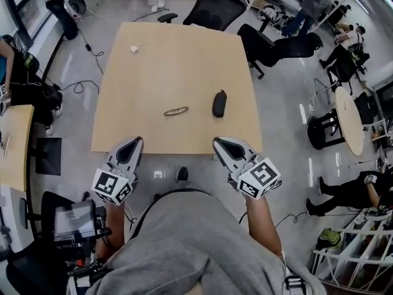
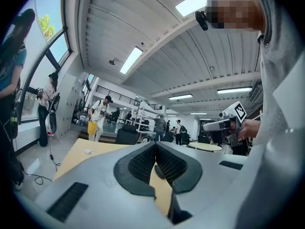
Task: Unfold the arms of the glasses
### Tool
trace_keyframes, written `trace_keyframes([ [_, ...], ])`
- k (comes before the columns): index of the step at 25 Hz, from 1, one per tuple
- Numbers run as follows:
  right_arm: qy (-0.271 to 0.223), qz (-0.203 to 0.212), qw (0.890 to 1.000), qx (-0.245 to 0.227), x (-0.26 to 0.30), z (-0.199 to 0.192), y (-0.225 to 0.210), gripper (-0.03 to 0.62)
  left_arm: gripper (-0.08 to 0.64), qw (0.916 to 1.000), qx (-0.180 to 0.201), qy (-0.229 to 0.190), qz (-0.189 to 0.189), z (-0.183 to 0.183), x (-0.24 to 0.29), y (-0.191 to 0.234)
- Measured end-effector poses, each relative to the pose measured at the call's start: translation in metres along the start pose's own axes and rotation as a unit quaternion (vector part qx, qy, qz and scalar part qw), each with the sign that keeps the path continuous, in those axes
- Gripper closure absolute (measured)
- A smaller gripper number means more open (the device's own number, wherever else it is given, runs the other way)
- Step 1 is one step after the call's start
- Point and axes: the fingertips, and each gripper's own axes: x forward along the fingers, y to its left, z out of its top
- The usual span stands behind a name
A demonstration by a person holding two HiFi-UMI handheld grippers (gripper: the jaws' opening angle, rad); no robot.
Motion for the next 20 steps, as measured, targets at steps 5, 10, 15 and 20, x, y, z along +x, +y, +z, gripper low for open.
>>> trace_keyframes([
  [5, 0.012, 0.033, 0.999, 0.016, 0.048, -0.009, -0.048, 0.584, 0.554, 0.9994, 0.008, 0.023, 0.023, -0.01, 0.041, 0.027],
  [10, 0.012, 0.075, 0.997, 0.021, 0.089, -0.01, -0.109, 0.584, 0.554, 0.9977, 0.021, 0.046, 0.045, -0.013, 0.1, 0.041],
  [15, 0.021, 0.109, 0.994, 0.006, 0.126, -0.016, -0.166, 0.584, 0.554, 0.9964, 0.033, 0.039, 0.068, -0.009, 0.158, 0.06],
  [20, 0.036, 0.129, 0.991, 0.017, 0.155, -0.028, -0.191, 0.584, 0.554, 0.9953, 0.034, 0.067, 0.06, -0.027, 0.195, 0.068],
])
